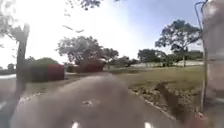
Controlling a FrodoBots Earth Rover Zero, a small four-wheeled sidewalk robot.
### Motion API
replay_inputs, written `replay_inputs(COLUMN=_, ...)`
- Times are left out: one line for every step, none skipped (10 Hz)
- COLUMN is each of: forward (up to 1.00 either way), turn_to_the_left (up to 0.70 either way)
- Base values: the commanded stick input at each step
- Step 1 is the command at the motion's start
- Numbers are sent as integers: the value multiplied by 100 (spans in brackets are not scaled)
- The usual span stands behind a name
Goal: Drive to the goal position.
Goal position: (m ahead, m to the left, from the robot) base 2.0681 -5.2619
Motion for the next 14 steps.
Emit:
replay_inputs(forward=9, turn_to_the_left=17)
replay_inputs(forward=9, turn_to_the_left=17)
replay_inputs(forward=8, turn_to_the_left=16)
replay_inputs(forward=7, turn_to_the_left=14)
replay_inputs(forward=9, turn_to_the_left=17)
replay_inputs(forward=9, turn_to_the_left=16)
replay_inputs(forward=8, turn_to_the_left=15)
replay_inputs(forward=7, turn_to_the_left=14)
replay_inputs(forward=8, turn_to_the_left=15)
replay_inputs(forward=8, turn_to_the_left=15)
replay_inputs(forward=8, turn_to_the_left=15)
replay_inputs(forward=8, turn_to_the_left=15)
replay_inputs(forward=7, turn_to_the_left=14)
replay_inputs(forward=8, turn_to_the_left=15)
